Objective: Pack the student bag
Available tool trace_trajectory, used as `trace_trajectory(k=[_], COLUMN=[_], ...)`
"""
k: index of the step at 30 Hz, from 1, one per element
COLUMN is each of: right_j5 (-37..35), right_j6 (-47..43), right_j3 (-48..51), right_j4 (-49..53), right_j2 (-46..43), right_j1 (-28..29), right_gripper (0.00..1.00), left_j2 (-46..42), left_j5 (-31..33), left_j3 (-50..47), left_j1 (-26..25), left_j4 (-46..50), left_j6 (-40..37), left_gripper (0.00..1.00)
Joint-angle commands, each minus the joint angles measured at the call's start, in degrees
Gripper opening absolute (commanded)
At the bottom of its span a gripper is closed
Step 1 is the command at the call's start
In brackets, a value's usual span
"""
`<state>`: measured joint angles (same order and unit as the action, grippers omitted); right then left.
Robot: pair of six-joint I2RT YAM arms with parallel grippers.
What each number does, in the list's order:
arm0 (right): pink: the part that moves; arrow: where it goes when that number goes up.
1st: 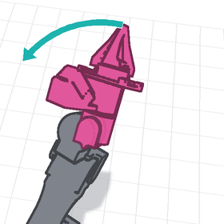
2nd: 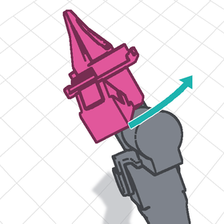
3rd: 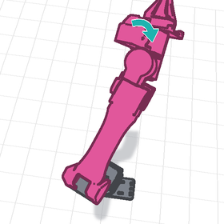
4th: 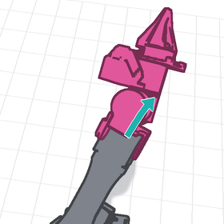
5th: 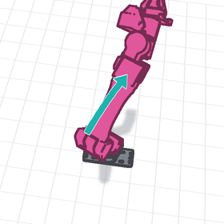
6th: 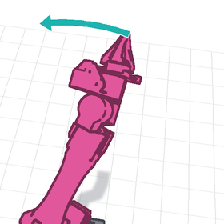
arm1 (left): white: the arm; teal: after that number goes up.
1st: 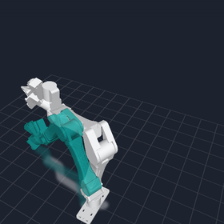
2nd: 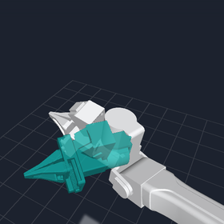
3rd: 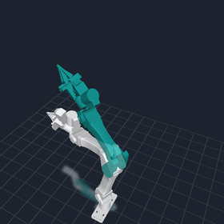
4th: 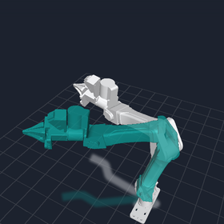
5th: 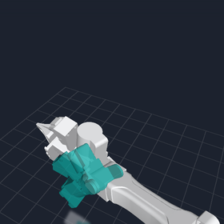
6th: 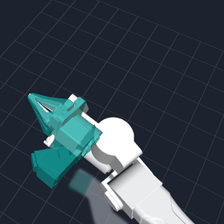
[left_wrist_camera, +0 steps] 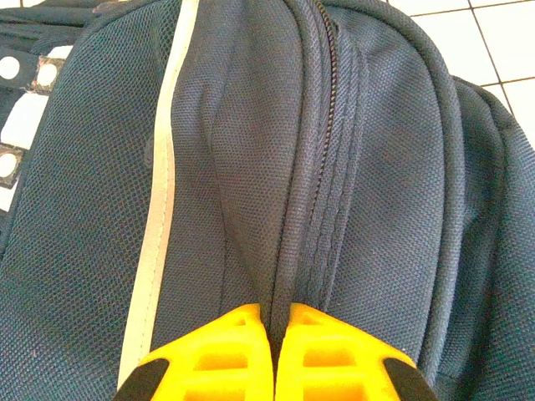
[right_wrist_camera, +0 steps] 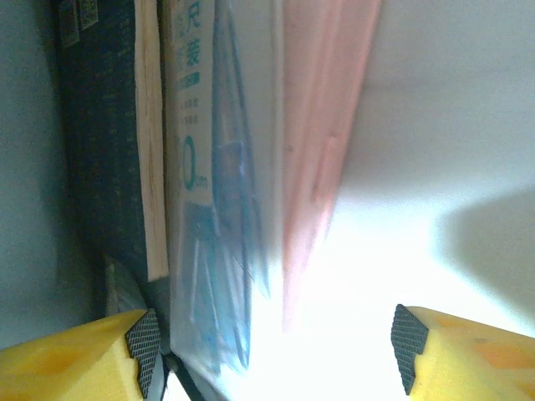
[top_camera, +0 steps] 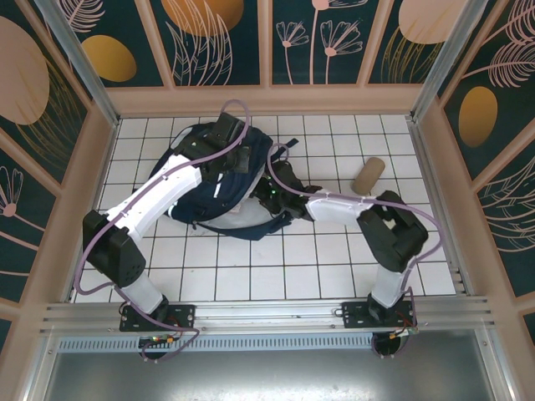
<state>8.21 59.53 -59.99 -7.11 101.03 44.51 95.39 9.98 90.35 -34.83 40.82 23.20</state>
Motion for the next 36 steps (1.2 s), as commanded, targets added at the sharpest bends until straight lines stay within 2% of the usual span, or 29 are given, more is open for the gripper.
trace_trajectory(k=[1,5,7,8,12,15,18,22,24,29,32,36], right_j5=[-5.0,-11.1,-15.9,-17.0,-19.2,-21.0,-18.7,-10.4,-9.4,1.5,5.8,9.1], right_j6=[-3.7,-7.2,-9.0,-9.7,-12.6,-15.1,-18.3,-20.7,-21.2,-20.8,-18.2,-12.1], right_j3=[4.2,8.7,10.2,11.3,17.1,20.2,23.2,26.9,27.9,30.0,30.9,31.6], right_j4=[8.3,17.1,22.7,24.7,30.0,32.7,32.1,28.8,27.3,22.2,19.4,15.1], right_j2=[-7.2,-16.0,-19.9,-21.6,-29.9,-35.4,-38.7,-37.1,-34.4,-29.1,-29.3,-28.9], right_j1=[-1.2,-5.0,-7.7,-9.6,-20.8,-29.9,-38.4,-47.9,-49.9,-50.2,-47.1,-39.5], right_gripper=[0.76,0.77,0.81,0.81,0.82,0.88,0.92,0.92,0.92,0.89,0.88,0.87], left_j2=[-2.2,-1.6,-1.4,-1.4,-1.2,-1.0,-1.3,-0.6,0.3,1.9,2.5,4.6], left_j5=[0.3,-2.3,-4.2,-5.3,-8.8,-11.3,-15.4,-16.7,-16.8,-17.0,-15.9,-16.2], left_j3=[-2.0,-4.2,-5.3,-5.8,-6.7,-7.1,-8.8,-9.6,-9.4,-9.2,-9.9,-10.6], left_j1=[0.2,0.2,0.3,0.2,0.1,0.1,-0.4,-2.0,-2.7,-4.7,-5.3,-5.7], left_j4=[-5.4,-7.1,-8.2,-9.1,-12.5,-15.1,-19.2,-22.2,-22.5,-23.1,-23.4,-24.1], left_j6=[0.1,0.6,1.2,1.5,2.8,4.8,7.3,8.9,9.6,10.6,12.1,13.0], left_gripper=[0.00,0.02,0.16,0.19,0.36,0.52,0.57,0.58,0.58,0.58,0.58,0.58])
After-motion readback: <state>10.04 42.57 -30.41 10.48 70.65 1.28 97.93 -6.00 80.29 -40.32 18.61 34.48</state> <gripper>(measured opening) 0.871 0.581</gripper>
